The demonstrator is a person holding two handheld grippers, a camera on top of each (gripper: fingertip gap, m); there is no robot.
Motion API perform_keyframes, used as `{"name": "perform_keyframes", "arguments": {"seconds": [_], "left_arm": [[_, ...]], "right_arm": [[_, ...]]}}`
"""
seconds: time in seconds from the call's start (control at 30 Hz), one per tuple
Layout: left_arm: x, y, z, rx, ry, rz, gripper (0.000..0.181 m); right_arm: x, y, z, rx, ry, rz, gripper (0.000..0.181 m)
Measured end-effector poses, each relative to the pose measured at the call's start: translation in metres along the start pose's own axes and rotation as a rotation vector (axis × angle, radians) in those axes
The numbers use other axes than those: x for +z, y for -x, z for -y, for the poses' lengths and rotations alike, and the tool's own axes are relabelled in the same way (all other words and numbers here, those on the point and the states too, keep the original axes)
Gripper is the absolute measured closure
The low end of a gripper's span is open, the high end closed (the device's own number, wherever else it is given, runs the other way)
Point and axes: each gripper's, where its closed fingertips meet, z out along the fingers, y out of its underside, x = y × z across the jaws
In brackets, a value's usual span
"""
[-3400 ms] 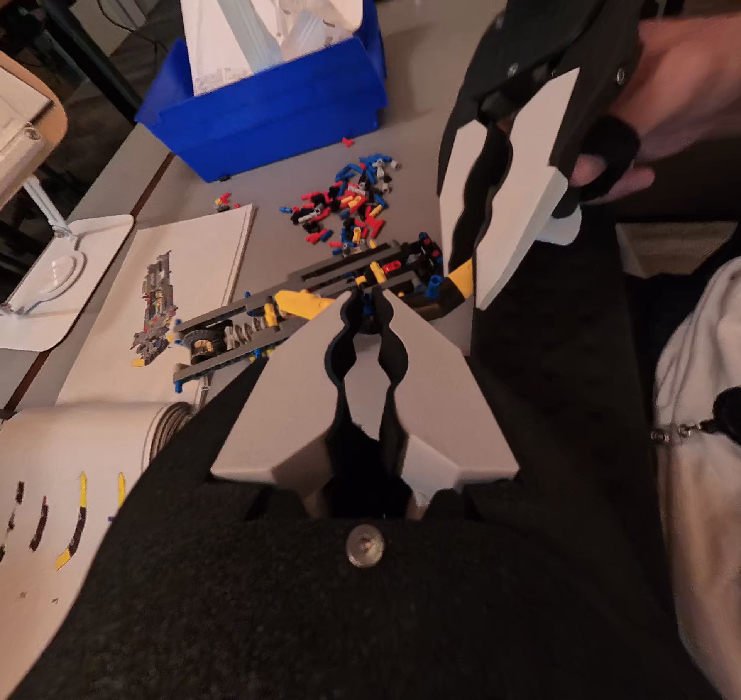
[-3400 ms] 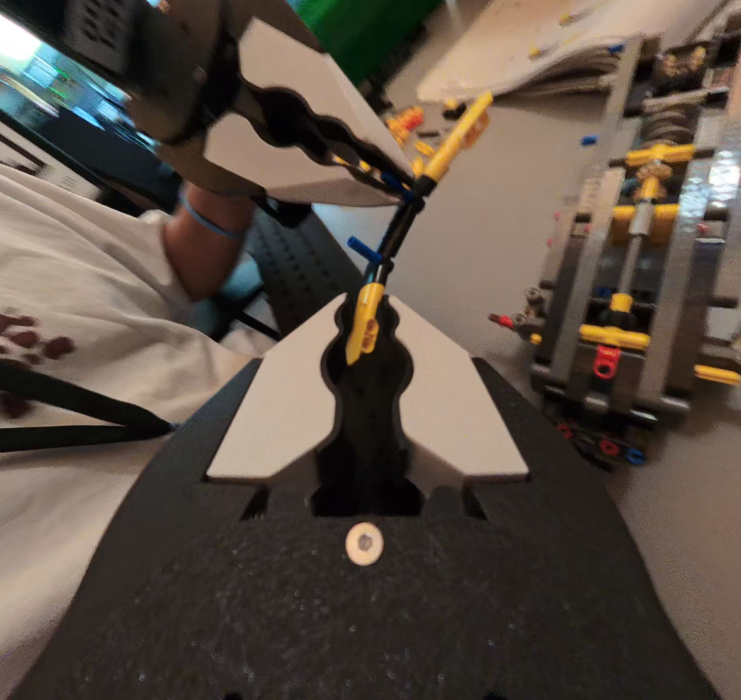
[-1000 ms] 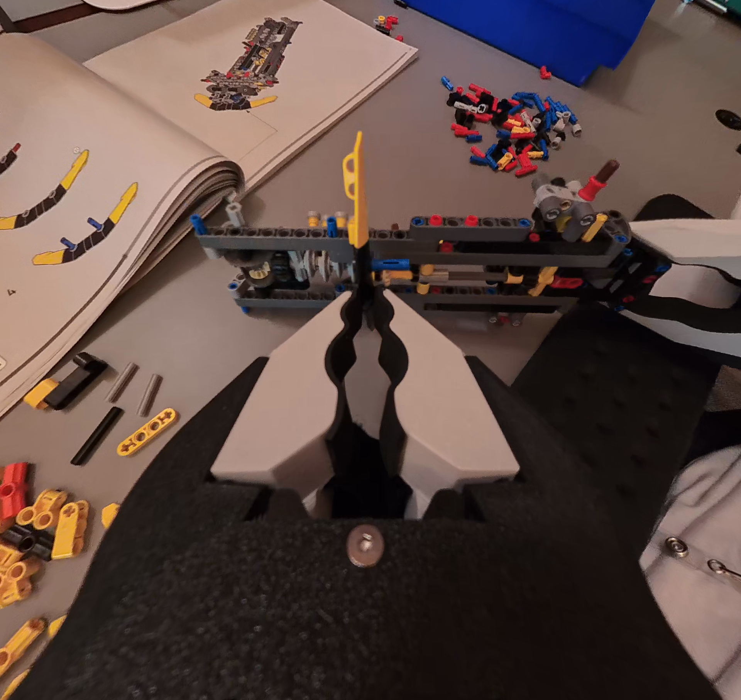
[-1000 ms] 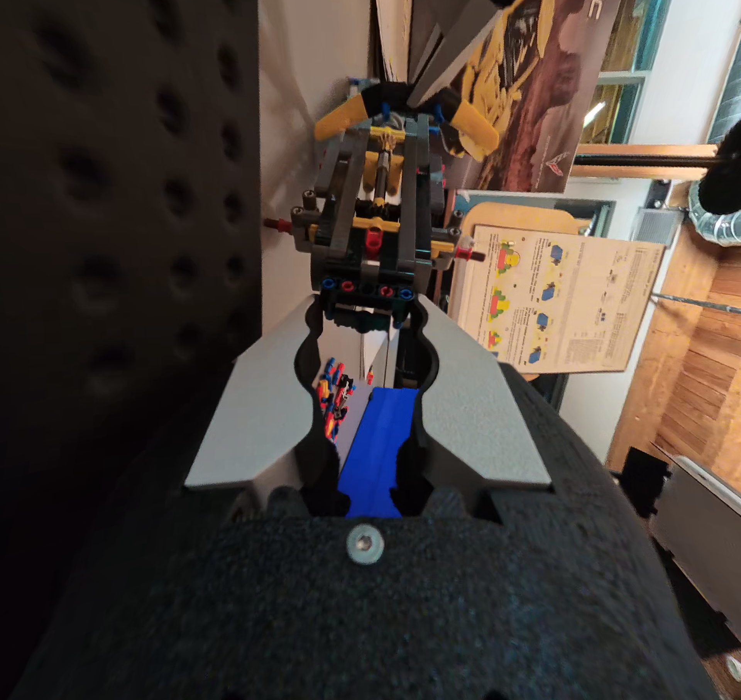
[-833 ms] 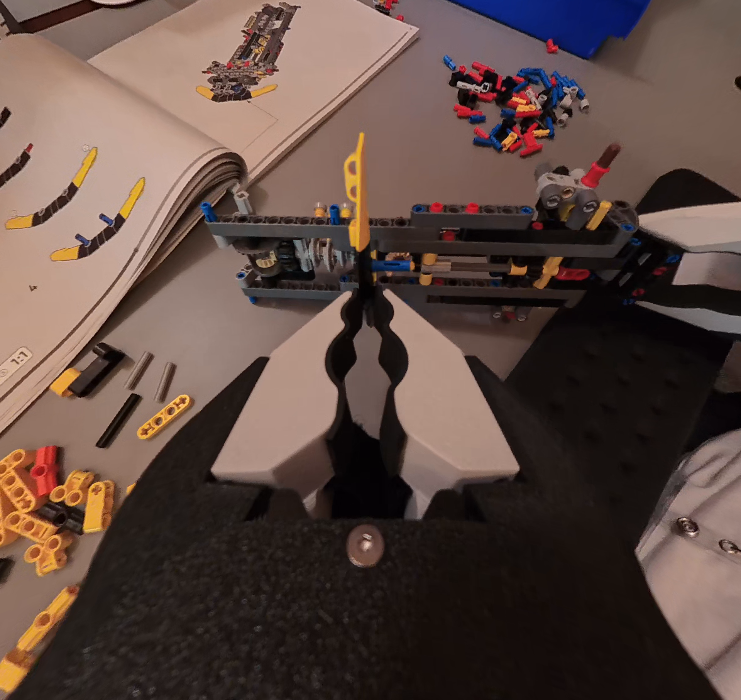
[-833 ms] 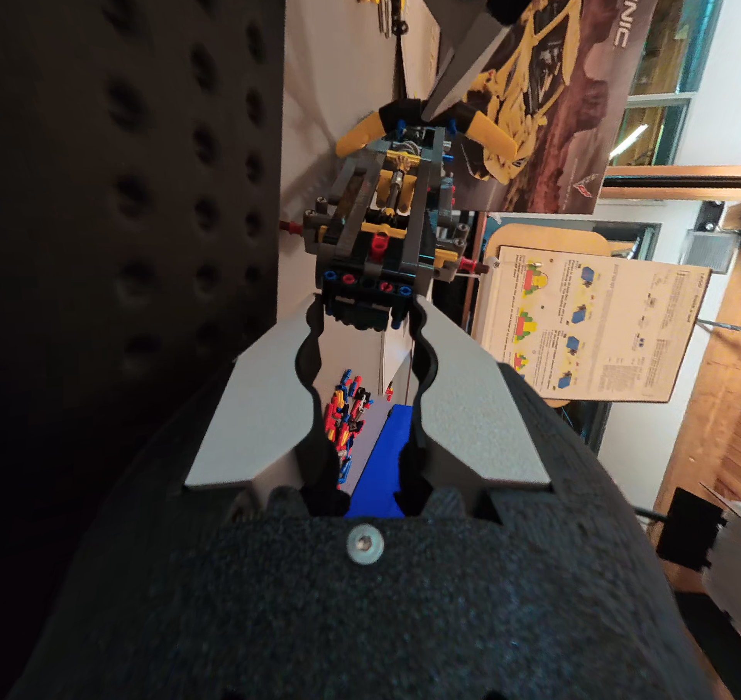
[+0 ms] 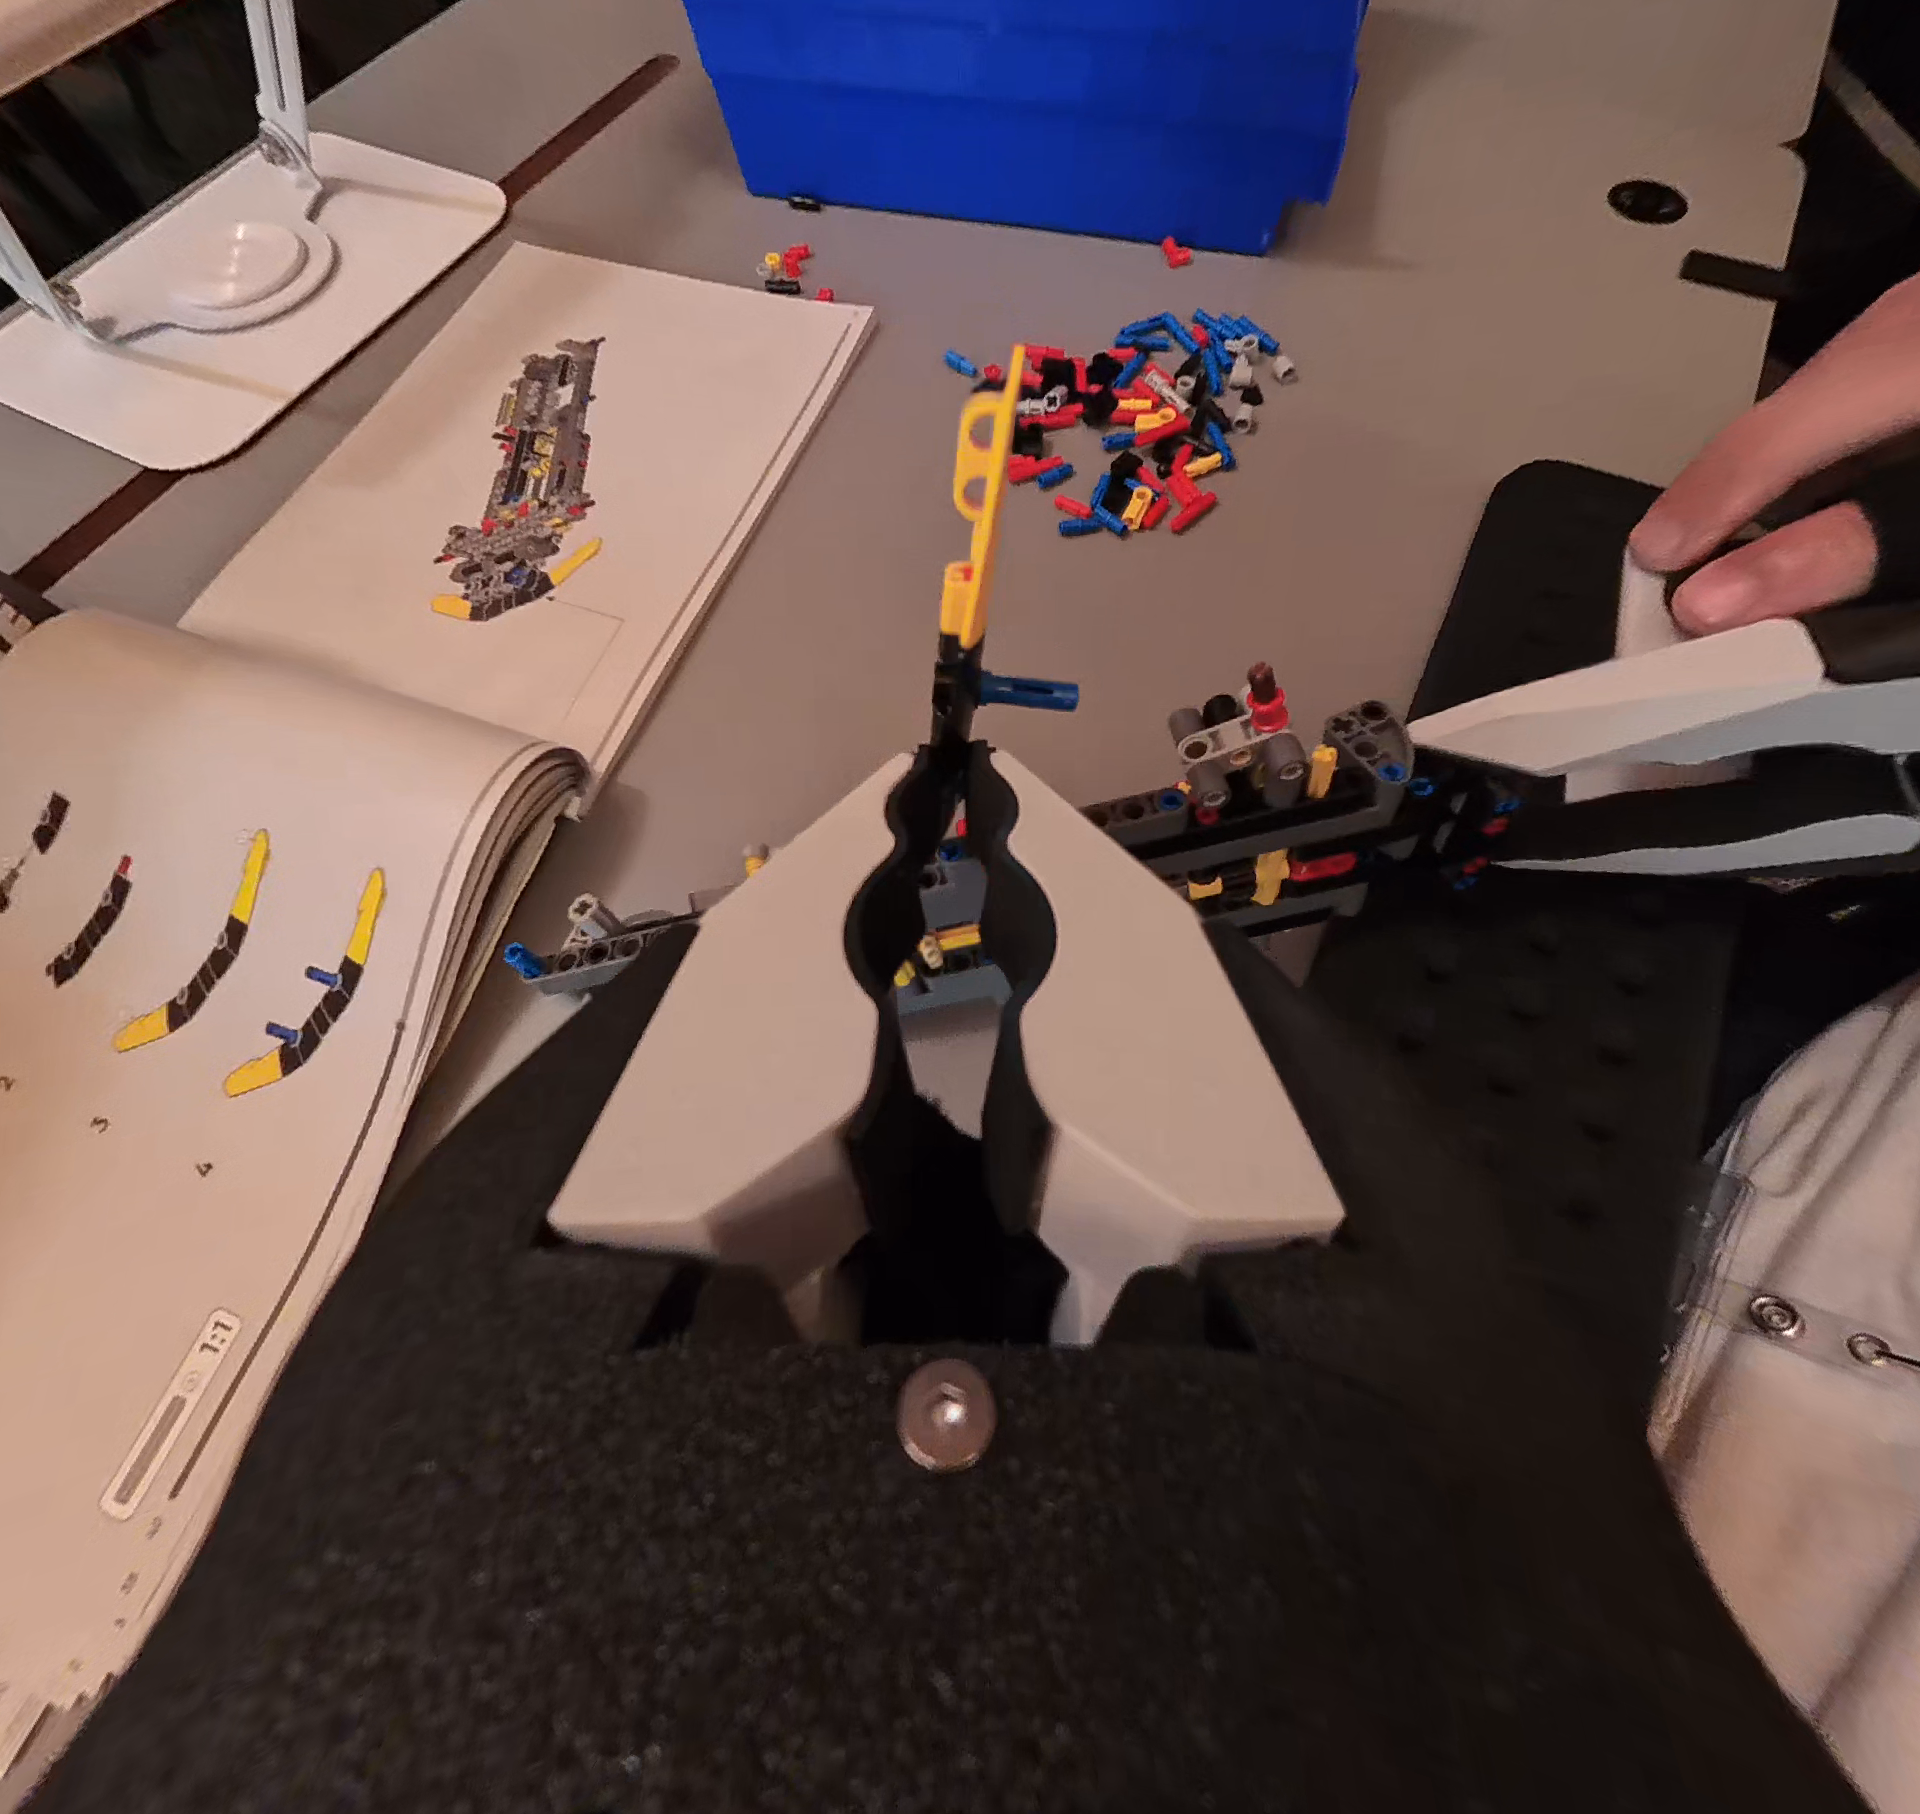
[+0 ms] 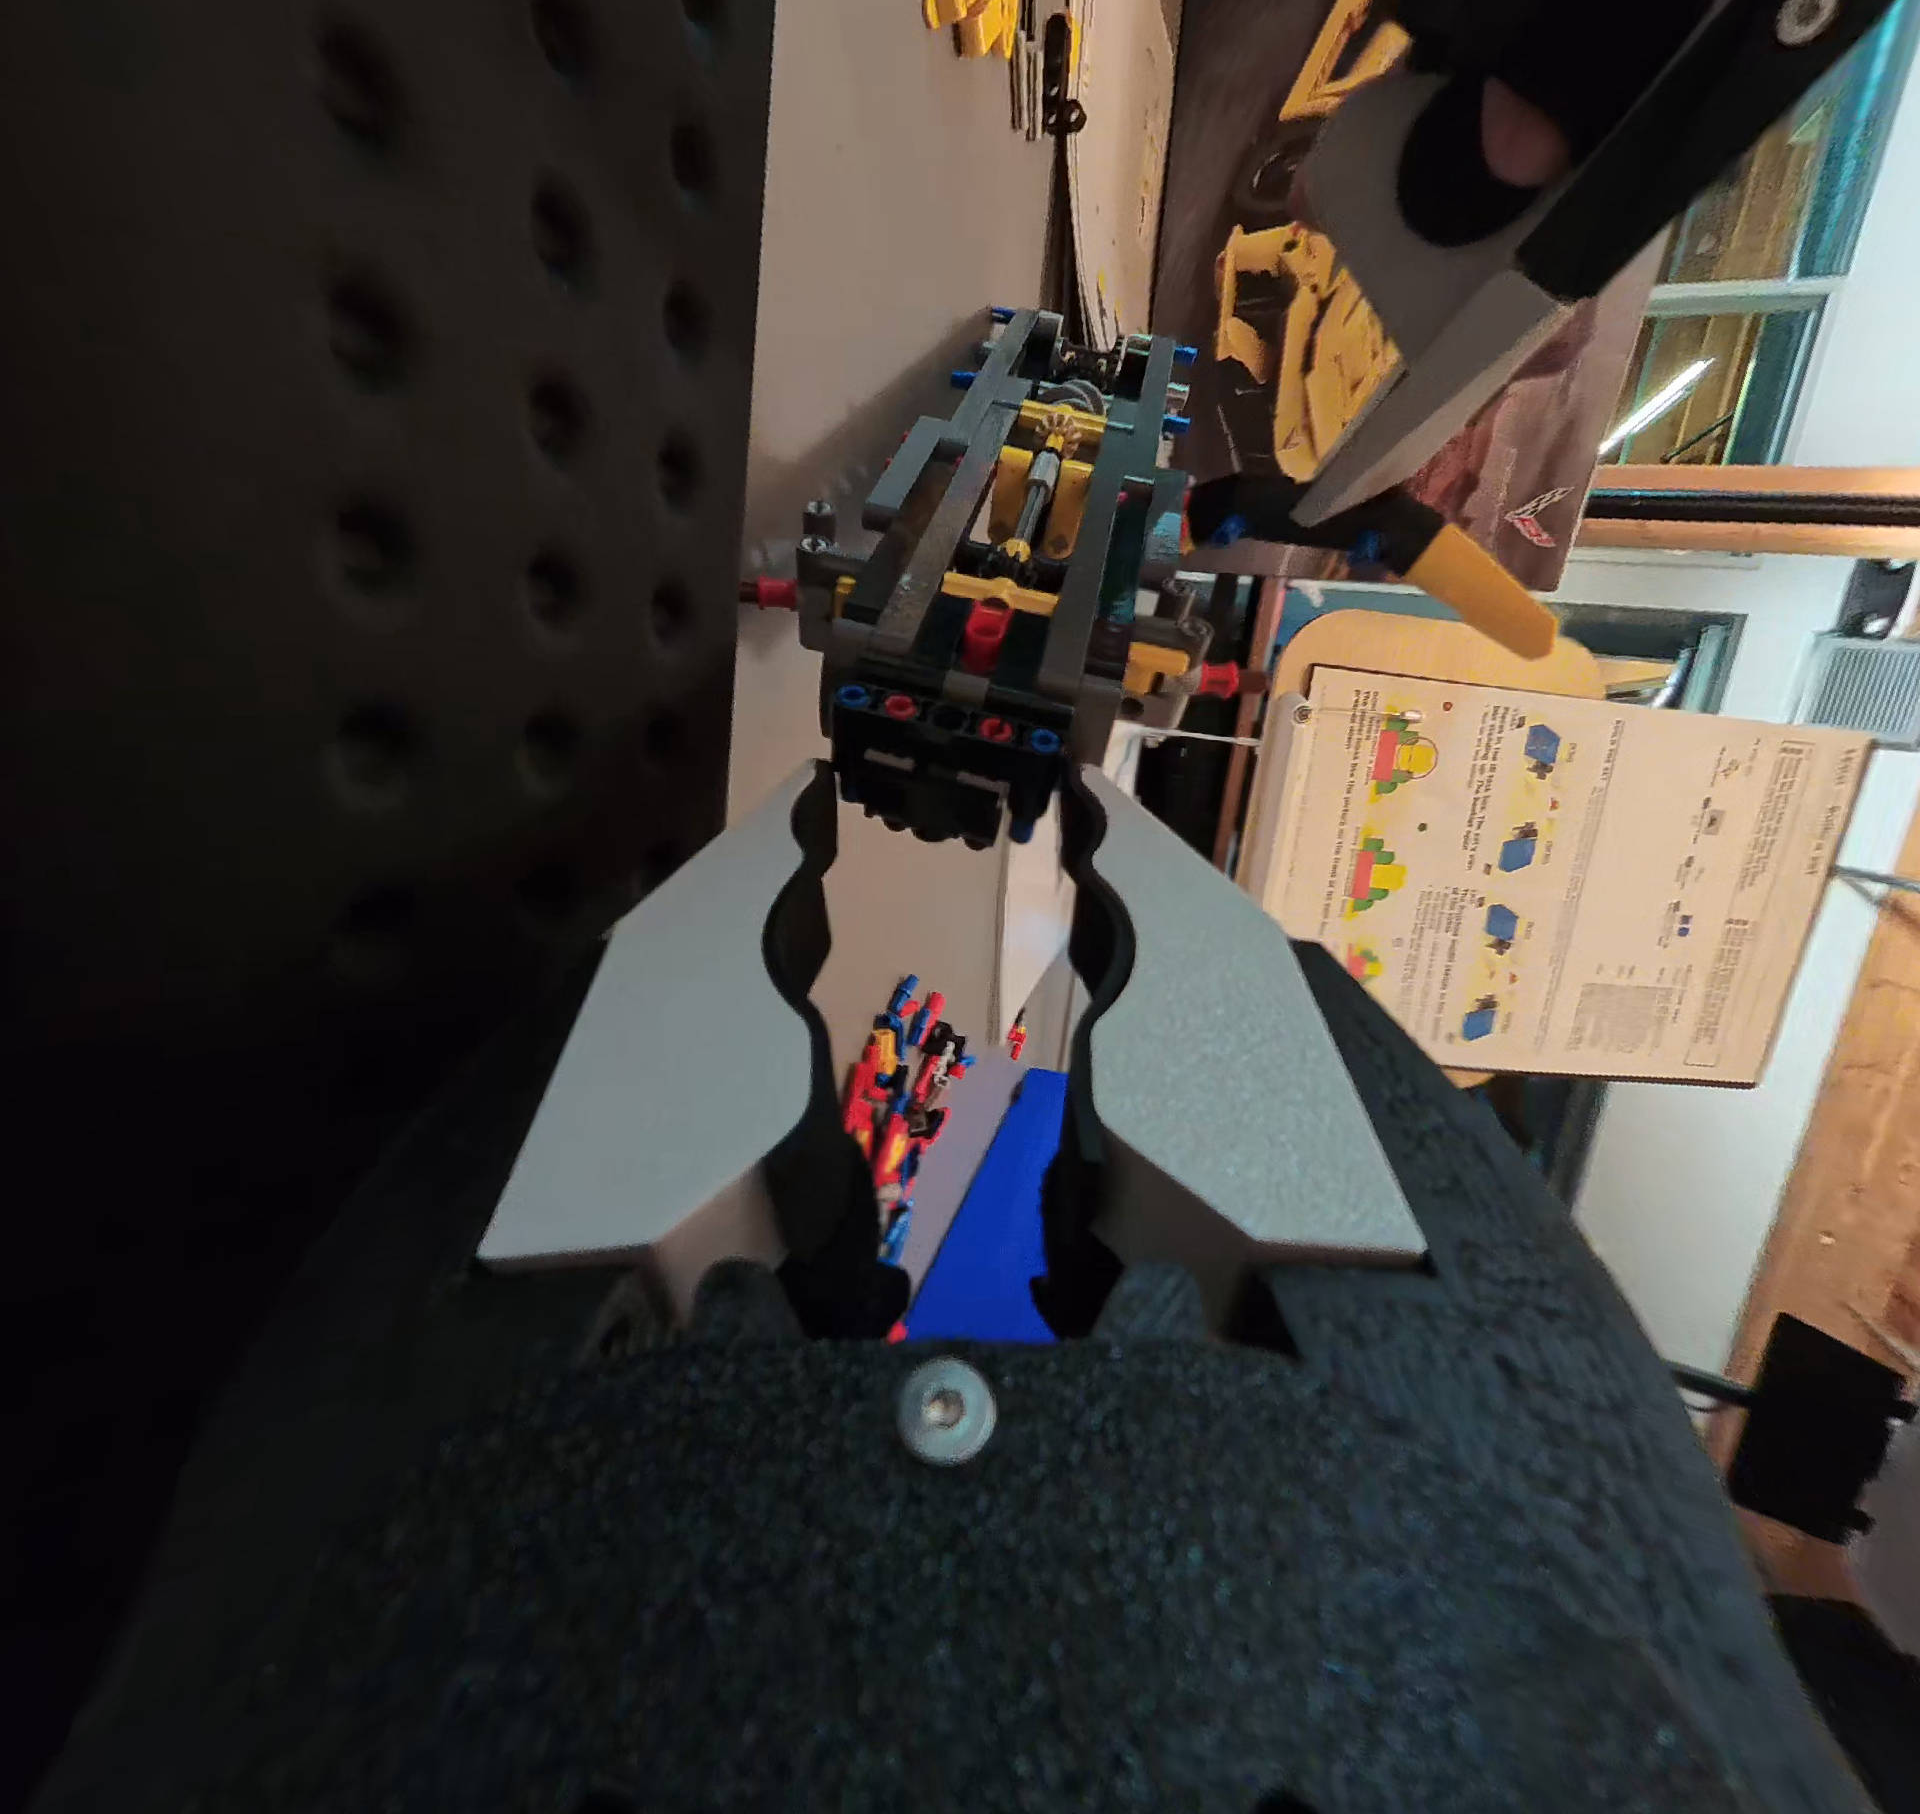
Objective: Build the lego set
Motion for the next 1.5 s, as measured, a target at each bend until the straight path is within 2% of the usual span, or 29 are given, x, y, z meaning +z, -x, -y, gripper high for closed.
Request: {"name": "perform_keyframes", "arguments": {"seconds": [0.27, 0.4, 0.67, 0.73, 0.8, 0.87, 0.97, 1.03, 1.13, 1.2, 1.27, 1.4, 1.5], "left_arm": [[0.005, -0.005, -0.013, 0.004, 0.04, -0.031, 0.181], [0.012, -0.009, -0.019, -0.01, 0.049, -0.053, 0.181], [0.017, -0.01, -0.022, -0.01, 0.048, -0.046, 0.181], [0.011, -0.006, -0.015, -0.018, -0.002, -0.025, 0.181], [-0.005, -0.003, -0.006, -0.045, -0.058, -0.018, 0.181], [-0.026, -0.003, -0.005, -0.096, -0.077, -0.06, 0.181], [-0.045, -0.004, -0.026, -0.301, -0.021, -0.196, 0.181], [-0.044, -0.002, -0.045, -0.453, 0.024, -0.29, 0.181], [-0.036, -0.022, -0.067, -0.634, 0.127, -0.517, 0.181], [-0.028, -0.031, -0.08, -0.675, 0.192, -0.597, 0.181], [-0.024, -0.038, -0.08, -0.73, 0.201, -0.676, 0.181], [-0.011, -0.038, -0.09, -0.739, 0.261, -0.67, 0.18], [-0.001, -0.034, -0.101, -0.687, 0.311, -0.589, 0.178]], "right_arm": [[-0.003, 0.007, -0.003, 0.114, 0.005, 0.079, 0.122], [-0.003, 0.011, -0.007, 0.238, -0.023, 0.106, 0.137], [-0.005, 0.02, -0.017, 0.398, -0.024, 0.161, 0.139], [-0.011, 0.012, -0.021, 0.574, -0.054, 0.177, 0.138], [-0.016, 0.006, -0.028, 0.848, -0.099, 0.242, 0.138], [-0.013, 0.007, -0.043, 1.148, -0.069, 0.327, 0.124], [-0.011, 0.014, -0.043, 1.517, -0.109, 0.49, 0.119], [-0.01, 0.015, -0.031, 1.639, -0.168, 0.575, 0.115], [0.0, 0.027, -0.032, 1.593, -0.042, 0.569, 0.117], [0.006, 0.033, -0.037, 1.567, 0.039, 0.548, 0.119], [0.012, 0.038, -0.039, 1.563, 0.086, 0.563, 0.122], [0.016, 0.044, -0.039, 1.489, 0.14, 0.586, 0.132], [0.017, 0.045, -0.04, 1.444, 0.155, 0.585, 0.137]]}}
